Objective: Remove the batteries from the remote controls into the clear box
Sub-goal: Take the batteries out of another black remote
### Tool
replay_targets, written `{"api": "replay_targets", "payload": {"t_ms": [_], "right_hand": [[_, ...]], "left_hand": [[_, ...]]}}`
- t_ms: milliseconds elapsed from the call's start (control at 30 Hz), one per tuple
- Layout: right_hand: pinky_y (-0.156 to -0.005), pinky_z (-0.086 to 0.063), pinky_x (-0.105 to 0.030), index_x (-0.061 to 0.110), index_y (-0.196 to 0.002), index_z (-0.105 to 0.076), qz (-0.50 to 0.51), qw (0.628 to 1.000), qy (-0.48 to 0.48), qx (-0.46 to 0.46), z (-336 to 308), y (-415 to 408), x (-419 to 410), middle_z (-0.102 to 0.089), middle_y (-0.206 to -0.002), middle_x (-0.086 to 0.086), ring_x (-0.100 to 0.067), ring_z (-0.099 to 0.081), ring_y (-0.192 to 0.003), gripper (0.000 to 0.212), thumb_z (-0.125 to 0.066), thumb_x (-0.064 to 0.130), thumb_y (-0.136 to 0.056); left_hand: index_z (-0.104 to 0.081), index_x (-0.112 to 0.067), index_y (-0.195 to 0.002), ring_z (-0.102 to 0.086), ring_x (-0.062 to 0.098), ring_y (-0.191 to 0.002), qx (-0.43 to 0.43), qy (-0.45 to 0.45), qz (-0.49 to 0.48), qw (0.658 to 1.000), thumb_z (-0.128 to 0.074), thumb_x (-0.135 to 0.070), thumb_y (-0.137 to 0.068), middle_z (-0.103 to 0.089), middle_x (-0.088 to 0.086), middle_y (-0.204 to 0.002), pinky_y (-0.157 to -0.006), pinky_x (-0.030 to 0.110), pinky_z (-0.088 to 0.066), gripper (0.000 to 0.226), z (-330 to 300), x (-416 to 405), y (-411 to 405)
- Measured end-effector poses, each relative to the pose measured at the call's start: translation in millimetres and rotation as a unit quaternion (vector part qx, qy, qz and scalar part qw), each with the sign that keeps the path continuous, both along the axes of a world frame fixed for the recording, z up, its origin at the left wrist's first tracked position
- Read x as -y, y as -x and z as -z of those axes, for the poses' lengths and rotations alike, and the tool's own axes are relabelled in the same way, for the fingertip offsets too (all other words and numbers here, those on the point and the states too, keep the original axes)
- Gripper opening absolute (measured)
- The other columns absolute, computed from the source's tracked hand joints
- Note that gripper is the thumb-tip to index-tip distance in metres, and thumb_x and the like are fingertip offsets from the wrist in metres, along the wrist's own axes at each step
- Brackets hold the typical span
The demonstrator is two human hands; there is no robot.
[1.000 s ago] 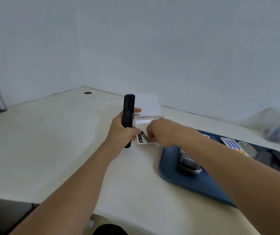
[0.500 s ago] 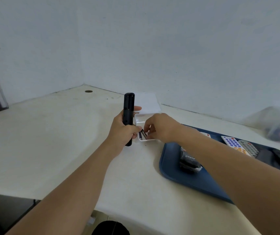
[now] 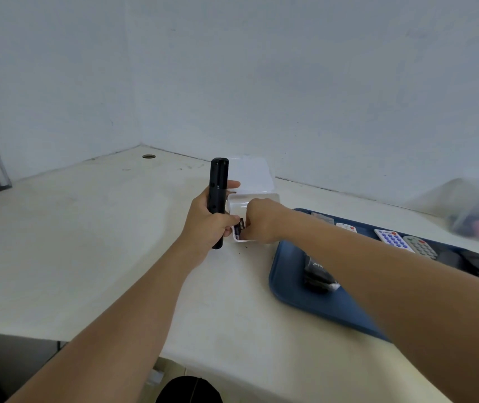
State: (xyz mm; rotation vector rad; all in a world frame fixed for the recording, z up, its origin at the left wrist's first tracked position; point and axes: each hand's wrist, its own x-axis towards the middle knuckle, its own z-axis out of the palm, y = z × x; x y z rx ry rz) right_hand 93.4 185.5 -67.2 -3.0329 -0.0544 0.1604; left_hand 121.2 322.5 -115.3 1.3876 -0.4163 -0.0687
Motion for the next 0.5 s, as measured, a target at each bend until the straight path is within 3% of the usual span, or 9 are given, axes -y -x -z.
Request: {"api": "replay_targets", "payload": {"t_ms": [200, 400, 500], "right_hand": [[-0.046, -0.028, -0.026, 0.016, -0.059, -0.036, 0.034, 0.997, -0.034, 0.065, 9.8, 0.0, 3.0, -0.04, -0.058, 0.0, -0.015, -0.039, -0.052, 0.043, -0.069, 0.026, -0.086], [-0.045, -0.029, -0.025, 0.016, -0.065, -0.035, 0.053, 0.993, 0.008, 0.107, 14.3, -1.7, -4.2, -0.042, -0.067, 0.001, -0.014, -0.044, -0.057, 0.039, -0.065, 0.015, -0.09], [-0.045, -0.031, -0.024, 0.011, -0.058, -0.04, 0.043, 0.99, -0.087, 0.101, 1.3, -0.5, 7.4, -0.042, -0.056, -0.001, -0.013, -0.04, -0.048, 0.039, -0.065, 0.015, -0.088]], "left_hand": [[-0.069, -0.026, -0.116, -0.042, 0.019, -0.049, 0.01, -0.001, 0.001, 1.0, -0.061, 0.024, -0.077, -0.058, 0.006, -0.08, -0.049, 0.027, -0.043, 0.064, 0.2, 0.5, 0.5], [-0.069, -0.03, -0.115, -0.046, 0.019, -0.048, 0.016, 0.004, -0.009, 1.0, -0.061, 0.023, -0.078, -0.066, -0.002, -0.103, -0.05, 0.027, -0.046, 0.065, 2.3, 2.5, -2.1], [-0.07, -0.031, -0.114, -0.049, 0.018, -0.048, 0.003, 0.01, -0.028, 1.0, -0.065, 0.017, -0.081, -0.066, -0.006, -0.09, -0.051, 0.028, -0.049, 0.058, 6.7, 3.3, -7.0]]}}
